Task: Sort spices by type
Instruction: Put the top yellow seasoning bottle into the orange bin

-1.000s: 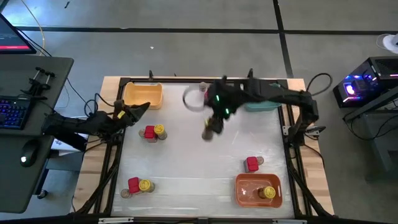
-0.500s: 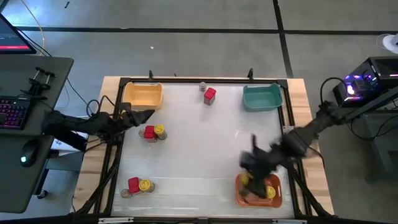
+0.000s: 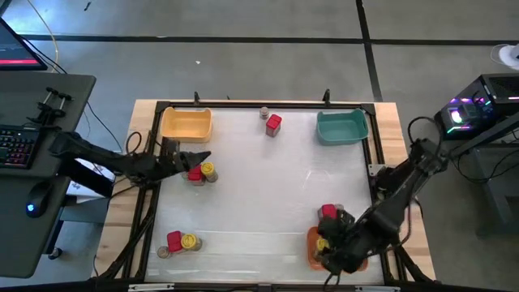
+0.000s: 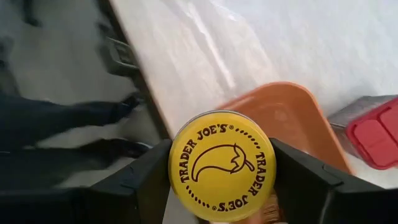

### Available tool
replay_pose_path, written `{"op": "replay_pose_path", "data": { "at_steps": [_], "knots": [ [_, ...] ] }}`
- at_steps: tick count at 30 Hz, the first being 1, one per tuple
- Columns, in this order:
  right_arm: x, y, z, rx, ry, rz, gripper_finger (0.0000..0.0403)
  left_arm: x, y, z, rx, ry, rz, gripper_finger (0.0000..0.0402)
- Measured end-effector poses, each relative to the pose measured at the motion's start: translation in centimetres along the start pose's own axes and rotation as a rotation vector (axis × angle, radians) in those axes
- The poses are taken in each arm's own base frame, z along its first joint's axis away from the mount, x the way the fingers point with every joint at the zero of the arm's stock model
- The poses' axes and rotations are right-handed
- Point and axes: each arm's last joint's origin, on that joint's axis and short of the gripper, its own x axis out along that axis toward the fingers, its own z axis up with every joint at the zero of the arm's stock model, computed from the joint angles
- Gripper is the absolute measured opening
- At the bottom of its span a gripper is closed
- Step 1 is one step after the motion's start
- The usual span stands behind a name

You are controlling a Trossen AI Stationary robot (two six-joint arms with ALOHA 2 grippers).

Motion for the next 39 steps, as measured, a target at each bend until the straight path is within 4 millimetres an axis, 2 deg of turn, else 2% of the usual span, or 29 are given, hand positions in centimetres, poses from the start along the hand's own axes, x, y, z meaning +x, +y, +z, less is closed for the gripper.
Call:
{"op": "replay_pose_path", "data": {
  "at_steps": [5, 10, 20, 29, 39],
  "knots": [
    [3.1, 0.5, -0.5, -0.025, 0.066, -0.087, 0.0233, 0.1, 0.3, -0.9, -0.008, 0.065, 0.019, 0.0186],
    [4.5, 0.8, -1.1, -0.018, 0.086, -0.128, 0.0233, 0.2, 0.3, -1.1, -0.008, 0.081, 0.014, 0.0186],
    [4.5, 0.4, -3.0, 0.003, 0.072, -0.246, 0.0233, 0.0, 0.1, -1.4, -0.020, 0.100, 0.004, 0.0186],
    [6.1, -0.2, -4.6, 0.070, 0.075, -0.249, 0.0238, -0.2, 0.0, -1.6, -0.039, 0.121, -0.004, 0.0186],
    [6.2, -0.3, -4.7, 0.064, 0.088, -0.244, 0.0254, -0.2, 0.0, -1.6, -0.040, 0.121, -0.004, 0.0186]
  ]
}}
